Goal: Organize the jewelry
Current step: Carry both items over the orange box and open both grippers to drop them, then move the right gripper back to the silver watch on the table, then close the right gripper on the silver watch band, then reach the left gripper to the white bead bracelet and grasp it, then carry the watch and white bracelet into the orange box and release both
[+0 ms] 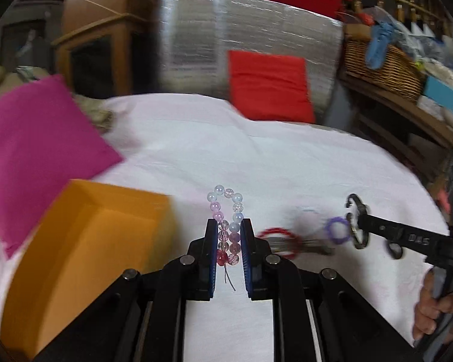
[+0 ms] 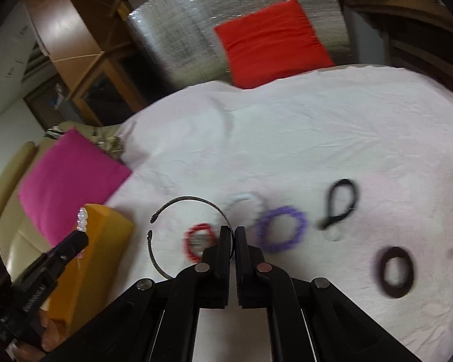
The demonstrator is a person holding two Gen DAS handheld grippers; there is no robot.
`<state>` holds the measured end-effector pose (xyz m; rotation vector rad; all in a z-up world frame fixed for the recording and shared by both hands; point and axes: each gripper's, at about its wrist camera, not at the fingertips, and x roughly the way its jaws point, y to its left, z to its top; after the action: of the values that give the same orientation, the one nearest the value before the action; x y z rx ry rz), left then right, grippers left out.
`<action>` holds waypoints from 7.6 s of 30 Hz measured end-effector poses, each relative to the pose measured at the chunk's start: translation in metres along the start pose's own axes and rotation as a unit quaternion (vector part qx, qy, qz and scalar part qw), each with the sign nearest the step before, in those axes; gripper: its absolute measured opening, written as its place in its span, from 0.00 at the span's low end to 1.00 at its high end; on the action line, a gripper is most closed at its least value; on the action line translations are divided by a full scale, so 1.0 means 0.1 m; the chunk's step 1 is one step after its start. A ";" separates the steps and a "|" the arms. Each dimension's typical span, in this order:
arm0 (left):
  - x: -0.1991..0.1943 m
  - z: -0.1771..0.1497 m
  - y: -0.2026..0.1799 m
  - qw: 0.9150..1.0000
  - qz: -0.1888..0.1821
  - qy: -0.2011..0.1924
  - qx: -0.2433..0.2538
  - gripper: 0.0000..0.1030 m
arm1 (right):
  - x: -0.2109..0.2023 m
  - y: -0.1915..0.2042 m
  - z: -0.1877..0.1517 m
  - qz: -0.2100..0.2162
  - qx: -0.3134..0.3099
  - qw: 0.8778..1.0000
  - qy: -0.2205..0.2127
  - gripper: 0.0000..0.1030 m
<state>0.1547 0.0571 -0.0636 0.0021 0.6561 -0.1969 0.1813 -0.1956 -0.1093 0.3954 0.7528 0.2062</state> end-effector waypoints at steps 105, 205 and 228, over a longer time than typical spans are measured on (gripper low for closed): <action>0.37 -0.27 -0.01 0.978 0.195 0.063 0.027 0.62 | 0.90 0.03 -0.21 -0.066 -0.229 0.966 0.097 0.20; 0.43 0.39 -0.46 0.993 -0.108 0.020 -0.039 0.09 | -0.86 -0.30 0.09 0.059 -0.063 0.996 -0.031 0.10; -0.74 0.01 1.16 0.992 0.047 -0.032 -0.114 0.09 | -0.23 1.60 0.02 0.189 -0.099 0.977 -0.017 0.10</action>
<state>0.1196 0.1847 -0.0248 -0.1919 0.6109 -0.0301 0.1594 -0.0583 -0.0263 0.3475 0.6106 0.6254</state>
